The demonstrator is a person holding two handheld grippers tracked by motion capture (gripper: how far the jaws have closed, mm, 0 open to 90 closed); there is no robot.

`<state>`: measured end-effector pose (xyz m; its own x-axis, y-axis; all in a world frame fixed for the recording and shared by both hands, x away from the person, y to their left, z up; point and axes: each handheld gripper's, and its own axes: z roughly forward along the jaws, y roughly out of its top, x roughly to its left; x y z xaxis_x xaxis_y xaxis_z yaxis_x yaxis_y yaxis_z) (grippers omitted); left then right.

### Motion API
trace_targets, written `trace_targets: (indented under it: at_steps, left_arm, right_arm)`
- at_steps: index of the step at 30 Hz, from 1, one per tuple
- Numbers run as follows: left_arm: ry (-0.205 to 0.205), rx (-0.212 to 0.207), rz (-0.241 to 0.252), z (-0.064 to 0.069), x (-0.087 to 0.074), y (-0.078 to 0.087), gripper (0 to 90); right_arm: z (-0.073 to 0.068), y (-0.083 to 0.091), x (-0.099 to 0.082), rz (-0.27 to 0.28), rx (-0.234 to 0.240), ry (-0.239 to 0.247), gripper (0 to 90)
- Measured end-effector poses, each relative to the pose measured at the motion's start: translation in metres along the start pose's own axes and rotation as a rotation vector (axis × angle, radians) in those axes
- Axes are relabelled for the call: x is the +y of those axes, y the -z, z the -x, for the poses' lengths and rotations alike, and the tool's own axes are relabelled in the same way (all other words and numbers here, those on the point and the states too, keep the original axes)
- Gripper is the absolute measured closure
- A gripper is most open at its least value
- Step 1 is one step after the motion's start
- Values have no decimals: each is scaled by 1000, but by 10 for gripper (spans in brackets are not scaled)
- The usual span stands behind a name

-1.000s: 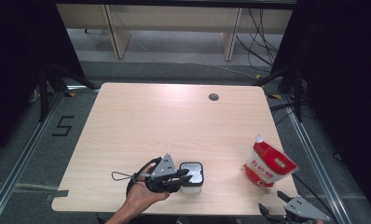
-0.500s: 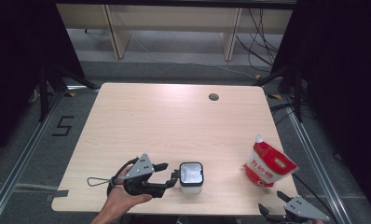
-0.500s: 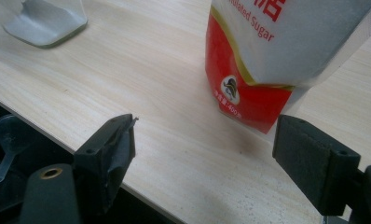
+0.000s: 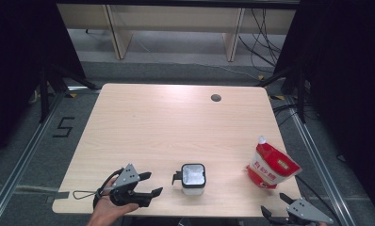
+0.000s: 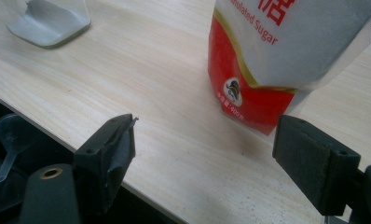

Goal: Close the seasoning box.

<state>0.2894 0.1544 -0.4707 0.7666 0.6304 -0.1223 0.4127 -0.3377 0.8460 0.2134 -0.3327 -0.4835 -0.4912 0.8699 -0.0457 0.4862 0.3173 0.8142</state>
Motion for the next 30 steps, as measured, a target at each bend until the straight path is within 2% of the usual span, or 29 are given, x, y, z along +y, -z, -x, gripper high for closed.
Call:
trace_targets:
  at_steps: [1, 2, 3, 4, 5, 6, 7, 9, 10, 11, 12, 13, 15, 16, 17, 18, 19, 21, 22, 24, 25, 26, 27, 30]
  left_arm:
    - [24, 9, -10, 1, -3, 1, 290]
    - [5, 13, -20, 0, -8, 2, 284]
    - [22, 13, -17, 1, -10, 1, 280]
    - [4, 16, -28, 0, -12, 2, 276]
    - [15, 20, -38, 2, -13, 3, 270]
    - [10, 18, -41, 2, -14, 4, 266]
    - [10, 20, -33, 3, -17, 3, 262]
    - [6, 21, -44, 5, -21, 3, 255]
    - [-13, 21, -51, 6, -22, 3, 253]
    - [3, 22, -59, 7, -24, 3, 249]
    - [-1, 31, -73, 8, -25, 4, 242]
    - [-11, 27, -72, 8, -26, 4, 237]
    - [1, 30, -62, 10, -28, 3, 228]
    - [-26, 27, -74, 9, -29, 3, 228]
    - [-26, 46, -95, 11, -33, 2, 210]
    - [-26, 46, -95, 11, -33, 2, 205]
    - [-12, 65, -101, 13, -35, 1, 203]
    - [-21, 68, -103, 12, -35, 2, 198]
    - [13, 72, -76, 14, -35, 2, 196]
    - [13, 71, -75, 14, -35, 3, 192]
    - [-4, 76, -86, 14, -35, 5, 192]
    - [4, 70, -72, 17, -35, 3, 189]
    - [2, 71, -84, 19, -35, 4, 188]
    - [-5, 60, -85, 22, -35, 2, 187]
  right_arm:
    - [-1, 0, 0, -10, 5, -10, 217]
    - [-1, 0, 0, -12, 9, -13, 217]
    - [-1, 0, 0, -18, -3, -5, 217]
    - [-1, -1, 0, -16, 9, -5, 216]
    - [-1, -1, -1, -19, 9, -11, 215]
    - [-4, 0, -1, -31, 2, -48, 213]
    - [-1, -1, -1, -20, 14, -14, 211]
    - [-2, -1, -1, -25, 13, -24, 211]
    - [0, -2, -1, -23, 17, 4, 211]
    - [-1, -3, -1, -24, 17, 19, 211]
    - [-1, -3, -1, -22, 18, 29, 209]
    - [-1, -3, -1, -21, 26, 19, 208]
    - [-2, -3, -1, -31, 22, 19, 205]
    - [-3, -3, -1, -37, 23, 3, 202]
    - [-2, -4, -1, -42, 47, 17, 193]
    - [-2, -4, -1, -42, 47, 17, 193]
    - [-3, -4, -2, -53, 38, 11, 189]
    - [-2, -3, -2, -62, 27, 23, 187]
    - [-5, -4, -3, -73, 27, -3, 183]
    - [-5, -4, -3, -74, 31, 11, 179]
    - [-3, -5, -2, -70, 37, 38, 176]
    - [-4, -5, -3, -75, 24, 43, 179]
    - [-2, -6, -3, -75, 17, 79, 179]
    - [-3, -7, -4, -94, 12, 95, 180]
